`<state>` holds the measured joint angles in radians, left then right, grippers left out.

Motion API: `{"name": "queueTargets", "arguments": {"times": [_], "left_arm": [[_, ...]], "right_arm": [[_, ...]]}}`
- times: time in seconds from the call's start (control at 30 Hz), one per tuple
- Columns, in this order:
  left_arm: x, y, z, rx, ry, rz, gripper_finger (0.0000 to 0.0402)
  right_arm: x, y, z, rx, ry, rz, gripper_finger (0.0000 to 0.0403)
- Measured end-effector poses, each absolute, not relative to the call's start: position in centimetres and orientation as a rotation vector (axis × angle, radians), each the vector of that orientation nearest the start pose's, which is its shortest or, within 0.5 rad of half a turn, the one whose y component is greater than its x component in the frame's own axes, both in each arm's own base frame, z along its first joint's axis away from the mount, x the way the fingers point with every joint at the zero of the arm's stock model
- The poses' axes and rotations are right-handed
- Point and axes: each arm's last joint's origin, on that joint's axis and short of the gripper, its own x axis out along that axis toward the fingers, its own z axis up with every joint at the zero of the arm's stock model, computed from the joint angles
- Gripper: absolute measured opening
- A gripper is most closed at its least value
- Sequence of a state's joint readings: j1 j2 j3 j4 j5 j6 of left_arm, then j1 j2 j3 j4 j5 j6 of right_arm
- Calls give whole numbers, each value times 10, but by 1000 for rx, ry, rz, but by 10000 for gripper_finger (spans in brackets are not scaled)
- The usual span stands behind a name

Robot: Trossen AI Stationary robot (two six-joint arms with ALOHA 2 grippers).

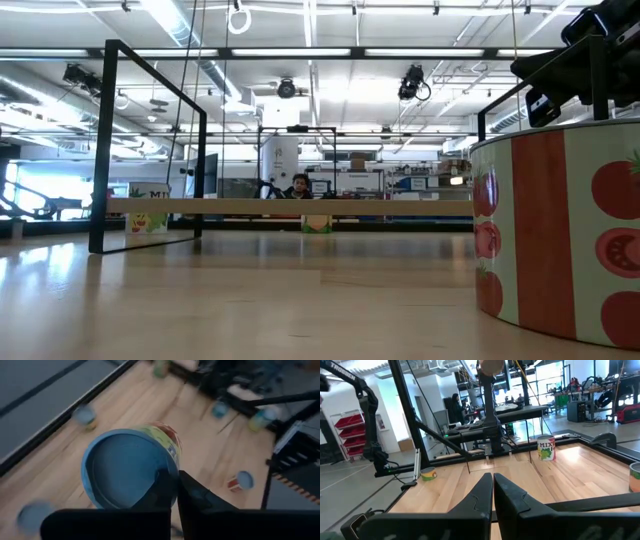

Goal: Pick and place cans onto a shelf
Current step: Put the left green can on the shelf

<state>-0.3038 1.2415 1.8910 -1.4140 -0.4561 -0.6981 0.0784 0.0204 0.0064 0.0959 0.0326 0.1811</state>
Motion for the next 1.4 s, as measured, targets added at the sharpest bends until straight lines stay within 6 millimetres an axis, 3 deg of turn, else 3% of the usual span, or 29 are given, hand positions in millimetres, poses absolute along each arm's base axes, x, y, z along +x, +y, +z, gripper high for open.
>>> {"name": "queueTargets", "arguments": {"times": [0.1, 0.3, 0.5, 0.7, 0.97, 1.27, 1.4], "left_arm": [[188, -43, 482, -302, 651, 316, 14], [252, -37, 455, -109, 926, 333, 14], [299, -30, 400, 12, 1217, 311, 14], [333, -36, 352, 61, 1346, 209, 14], [355, -24, 301, -6, 1390, 75, 20], [350, -3, 292, -30, 1445, 120, 22], [351, 9, 290, -13, 1444, 223, 20]], "right_arm": [[98, 7, 173, 186, -78, 53, 23], [98, 7, 173, 186, -78, 53, 23], [98, 7, 173, 186, -77, 53, 23], [98, 7, 173, 185, -78, 53, 23], [98, 7, 173, 185, -77, 53, 23], [98, 7, 173, 186, -78, 53, 23], [98, 7, 173, 185, -78, 53, 23]]}}
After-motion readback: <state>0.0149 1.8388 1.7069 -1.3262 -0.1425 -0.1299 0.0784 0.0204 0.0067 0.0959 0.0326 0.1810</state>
